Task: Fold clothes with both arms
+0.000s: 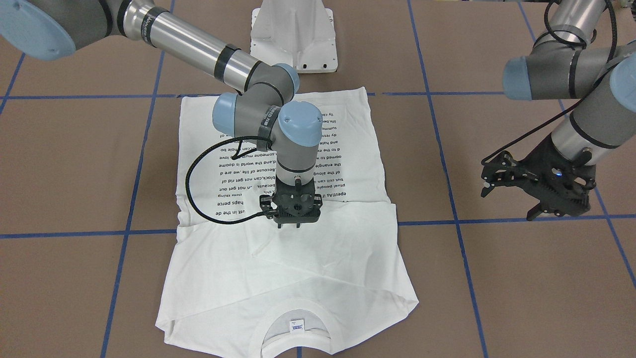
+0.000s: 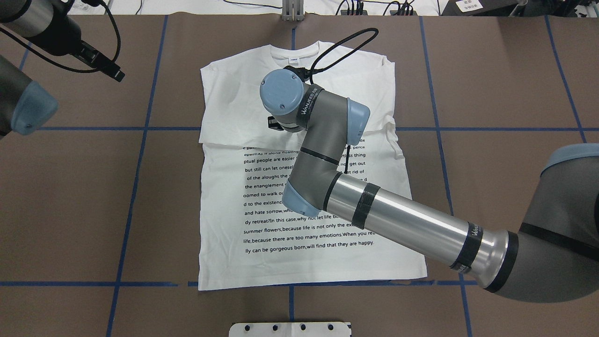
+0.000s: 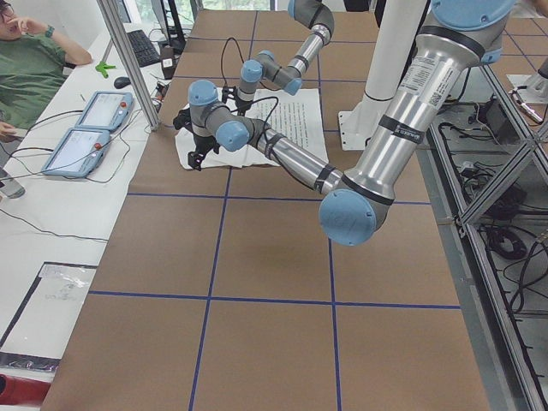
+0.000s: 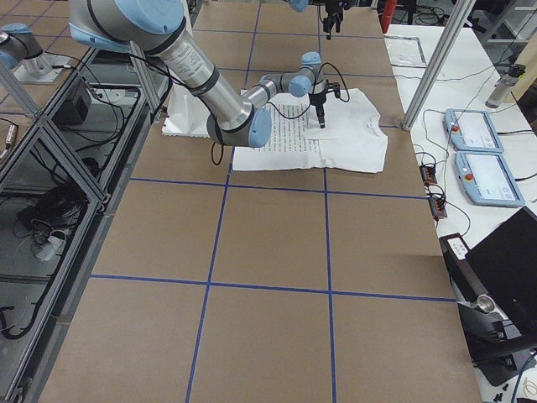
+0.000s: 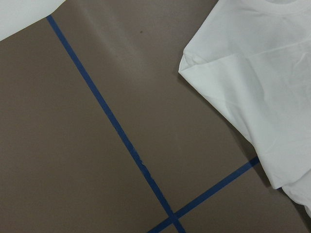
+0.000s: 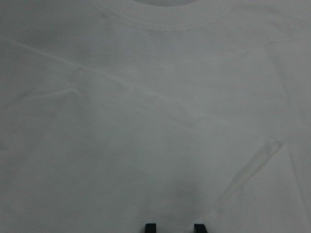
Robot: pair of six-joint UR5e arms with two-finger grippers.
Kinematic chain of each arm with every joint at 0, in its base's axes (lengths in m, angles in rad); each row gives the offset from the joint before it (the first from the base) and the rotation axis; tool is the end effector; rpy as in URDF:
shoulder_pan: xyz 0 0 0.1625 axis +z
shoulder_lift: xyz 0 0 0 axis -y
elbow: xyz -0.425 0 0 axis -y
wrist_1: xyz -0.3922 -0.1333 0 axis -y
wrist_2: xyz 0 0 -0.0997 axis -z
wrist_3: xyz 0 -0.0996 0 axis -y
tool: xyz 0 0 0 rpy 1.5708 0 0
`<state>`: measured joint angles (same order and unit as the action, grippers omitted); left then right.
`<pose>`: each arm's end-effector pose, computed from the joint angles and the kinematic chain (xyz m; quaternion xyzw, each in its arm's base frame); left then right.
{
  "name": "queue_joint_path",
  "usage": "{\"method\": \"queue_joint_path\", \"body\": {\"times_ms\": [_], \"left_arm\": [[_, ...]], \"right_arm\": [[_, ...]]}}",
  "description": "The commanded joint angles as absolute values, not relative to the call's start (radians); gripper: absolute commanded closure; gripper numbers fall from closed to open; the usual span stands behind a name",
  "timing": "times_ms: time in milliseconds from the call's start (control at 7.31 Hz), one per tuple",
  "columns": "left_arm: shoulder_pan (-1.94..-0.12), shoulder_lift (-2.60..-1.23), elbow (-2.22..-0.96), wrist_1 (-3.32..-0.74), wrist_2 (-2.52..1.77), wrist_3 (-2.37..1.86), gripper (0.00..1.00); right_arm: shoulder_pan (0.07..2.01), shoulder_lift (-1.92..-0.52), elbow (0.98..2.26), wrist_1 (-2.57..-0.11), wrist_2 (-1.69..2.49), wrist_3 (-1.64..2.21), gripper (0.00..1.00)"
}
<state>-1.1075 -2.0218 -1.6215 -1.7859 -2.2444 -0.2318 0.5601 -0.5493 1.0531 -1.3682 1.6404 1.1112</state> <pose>0.2292 -0.6181 0.3496 0.2059 0.4037 0.2172 0.8645 -0.6498 -0.5567 0.2059 0.1402 -0.3177 0.0351 0.9371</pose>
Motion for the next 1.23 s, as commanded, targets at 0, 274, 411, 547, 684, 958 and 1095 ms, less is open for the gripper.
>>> {"method": "queue_joint_path", "body": {"times_ms": [0,274,411,547,684,958,1095], "left_arm": [[-1.108,-2.022,-1.621,-1.787,-2.244,-0.236,0.0],[-1.108,-2.023,-1.621,-1.787,-2.244,-0.239,0.0],[-1.108,-2.023,-1.623,-1.787,-2.244,-0.241,0.0],[-1.106,-2.023,-1.621,-1.786,-2.244,-0.241,0.0],[-1.106,-2.023,-1.623,-1.787,-2.244,-0.241,0.0],[-1.106,-2.023,-1.629,-1.784,-2.246,-0.245,0.0],[-1.106,-2.023,-1.631,-1.783,-2.246,-0.244,0.0]], "right_arm": [[0.56,-0.546,1.057,-1.376,1.641,1.111,1.0],[0.561,-0.549,1.071,-1.423,1.644,1.111,1.0],[0.575,-0.551,1.125,-1.504,1.649,1.097,1.0],[0.601,-0.554,1.176,-1.588,1.658,1.082,1.0],[0.627,-0.575,1.208,-1.618,1.672,1.05,1.0],[0.644,-0.63,1.258,-1.609,1.672,1.017,1.0],[0.64,-0.624,1.25,-1.568,1.672,1.031,1.0]]}}
